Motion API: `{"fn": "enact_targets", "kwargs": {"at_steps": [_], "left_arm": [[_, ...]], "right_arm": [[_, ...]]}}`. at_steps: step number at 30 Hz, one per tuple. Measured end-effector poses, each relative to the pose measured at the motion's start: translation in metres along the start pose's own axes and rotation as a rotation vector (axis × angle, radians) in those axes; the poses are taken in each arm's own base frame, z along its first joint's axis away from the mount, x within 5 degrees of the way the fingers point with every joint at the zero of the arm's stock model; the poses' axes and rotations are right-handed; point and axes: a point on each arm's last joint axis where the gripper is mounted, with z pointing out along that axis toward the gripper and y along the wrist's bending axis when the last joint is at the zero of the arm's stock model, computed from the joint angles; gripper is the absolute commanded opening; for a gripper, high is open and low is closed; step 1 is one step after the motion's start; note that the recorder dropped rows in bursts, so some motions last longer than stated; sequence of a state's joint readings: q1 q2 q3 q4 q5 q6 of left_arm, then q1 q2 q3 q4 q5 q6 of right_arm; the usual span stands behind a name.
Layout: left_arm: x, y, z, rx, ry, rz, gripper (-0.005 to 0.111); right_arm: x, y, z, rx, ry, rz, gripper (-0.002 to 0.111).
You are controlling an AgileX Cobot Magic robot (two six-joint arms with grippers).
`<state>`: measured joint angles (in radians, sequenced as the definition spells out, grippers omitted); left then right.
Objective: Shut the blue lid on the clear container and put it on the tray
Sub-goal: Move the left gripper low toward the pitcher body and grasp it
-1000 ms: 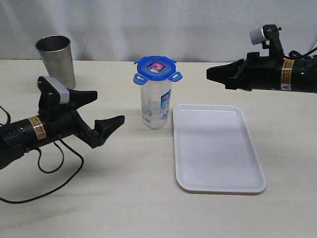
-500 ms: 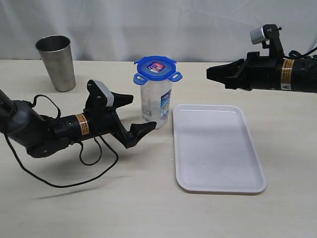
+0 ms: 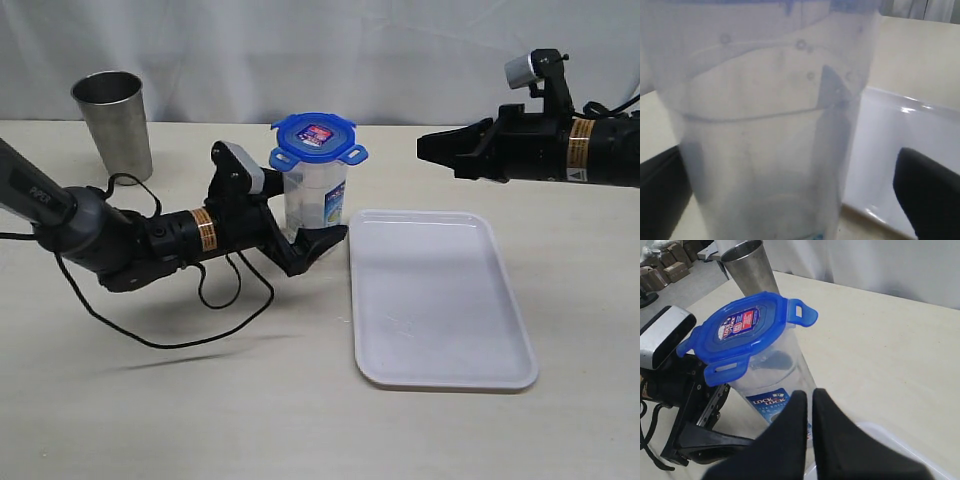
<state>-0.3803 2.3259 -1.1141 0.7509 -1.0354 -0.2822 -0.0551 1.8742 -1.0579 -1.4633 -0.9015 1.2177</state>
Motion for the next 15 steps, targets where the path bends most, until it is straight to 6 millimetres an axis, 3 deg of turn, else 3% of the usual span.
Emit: {"fn": "enact_targets", "kwargs": {"at_steps": [7,15], "left_arm": [[-0.016,0.003,0.014,-0.008,-0.041,0.031,0.101],[-0.015,-0.002,0.02,-0.041,-0.022,-0.001,0.101]], "right_arm": [[0.0,-0.001,0.0,0.006,0.002,0.0,0.004],[0.0,-0.001,0.0,0.01,0.004,0.0,0.004]]}}
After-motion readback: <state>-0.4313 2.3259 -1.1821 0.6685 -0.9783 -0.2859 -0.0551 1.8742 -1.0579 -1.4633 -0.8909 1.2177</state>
